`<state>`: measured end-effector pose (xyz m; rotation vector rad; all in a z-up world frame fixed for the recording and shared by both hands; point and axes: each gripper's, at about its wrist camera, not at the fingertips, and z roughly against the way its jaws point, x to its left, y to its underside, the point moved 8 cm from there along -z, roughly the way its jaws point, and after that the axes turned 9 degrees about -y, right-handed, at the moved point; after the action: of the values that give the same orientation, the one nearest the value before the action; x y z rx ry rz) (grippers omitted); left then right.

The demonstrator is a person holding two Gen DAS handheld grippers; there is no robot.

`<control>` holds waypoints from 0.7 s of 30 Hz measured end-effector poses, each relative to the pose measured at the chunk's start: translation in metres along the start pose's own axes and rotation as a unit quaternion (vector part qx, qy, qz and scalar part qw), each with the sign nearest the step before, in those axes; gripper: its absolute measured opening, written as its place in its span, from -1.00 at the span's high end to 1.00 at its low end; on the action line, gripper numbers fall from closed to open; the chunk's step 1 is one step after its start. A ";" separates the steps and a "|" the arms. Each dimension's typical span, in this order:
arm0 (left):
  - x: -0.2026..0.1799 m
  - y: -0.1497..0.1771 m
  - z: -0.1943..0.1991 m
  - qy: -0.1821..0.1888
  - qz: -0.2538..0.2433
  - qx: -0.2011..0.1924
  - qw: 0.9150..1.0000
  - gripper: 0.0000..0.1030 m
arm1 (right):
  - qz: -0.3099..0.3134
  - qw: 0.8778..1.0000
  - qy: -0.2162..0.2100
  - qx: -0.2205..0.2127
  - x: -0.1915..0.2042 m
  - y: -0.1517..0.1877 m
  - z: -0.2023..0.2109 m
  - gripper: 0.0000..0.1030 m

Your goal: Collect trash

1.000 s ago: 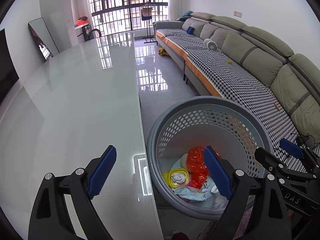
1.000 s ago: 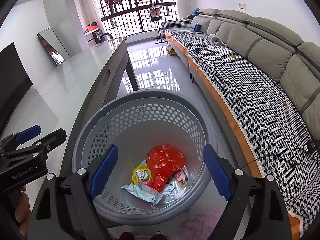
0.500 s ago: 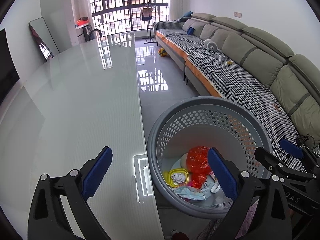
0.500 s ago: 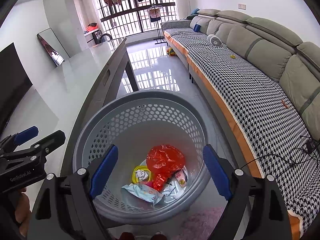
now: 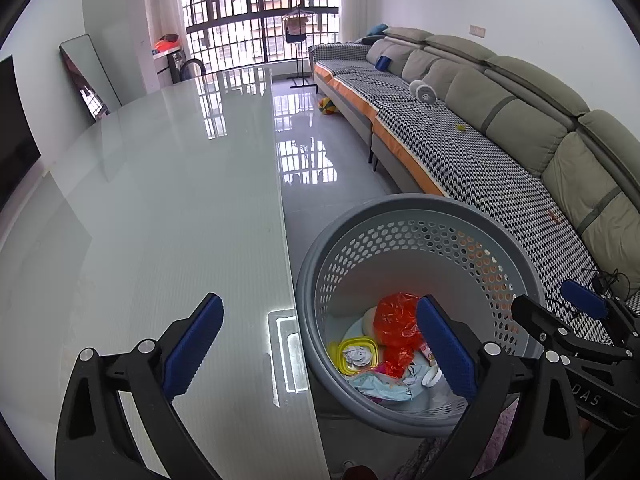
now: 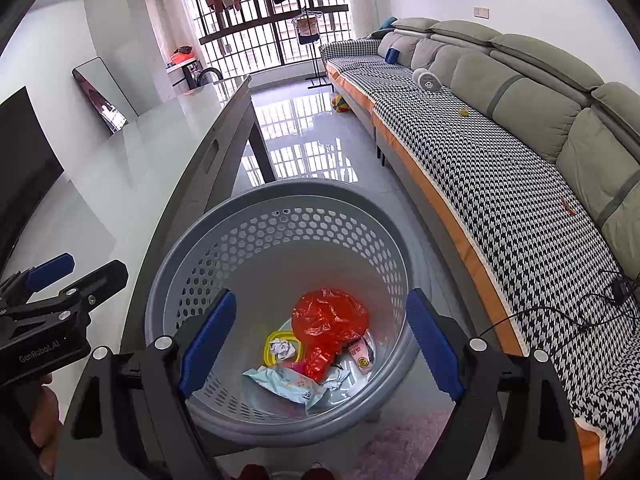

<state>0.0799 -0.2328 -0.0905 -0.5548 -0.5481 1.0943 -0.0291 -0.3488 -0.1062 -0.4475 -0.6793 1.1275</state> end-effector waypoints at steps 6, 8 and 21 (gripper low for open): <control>0.002 0.000 0.000 0.000 0.001 0.002 1.000 -0.86 | 0.000 1.000 0.000 -0.001 -0.001 0.000 0.000 -0.61; 0.002 0.000 -0.001 -0.001 0.002 0.003 1.000 -0.86 | 0.000 1.000 0.001 0.000 0.000 0.001 0.000 -0.61; 0.004 0.005 -0.004 -0.008 0.002 0.011 1.000 -0.87 | 0.000 1.000 0.000 0.002 0.003 0.001 -0.003 -0.61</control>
<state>0.0807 -0.2279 -0.0958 -0.5288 -0.5481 1.1079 -0.0267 -0.3460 -0.1086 -0.4446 -0.6763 1.1281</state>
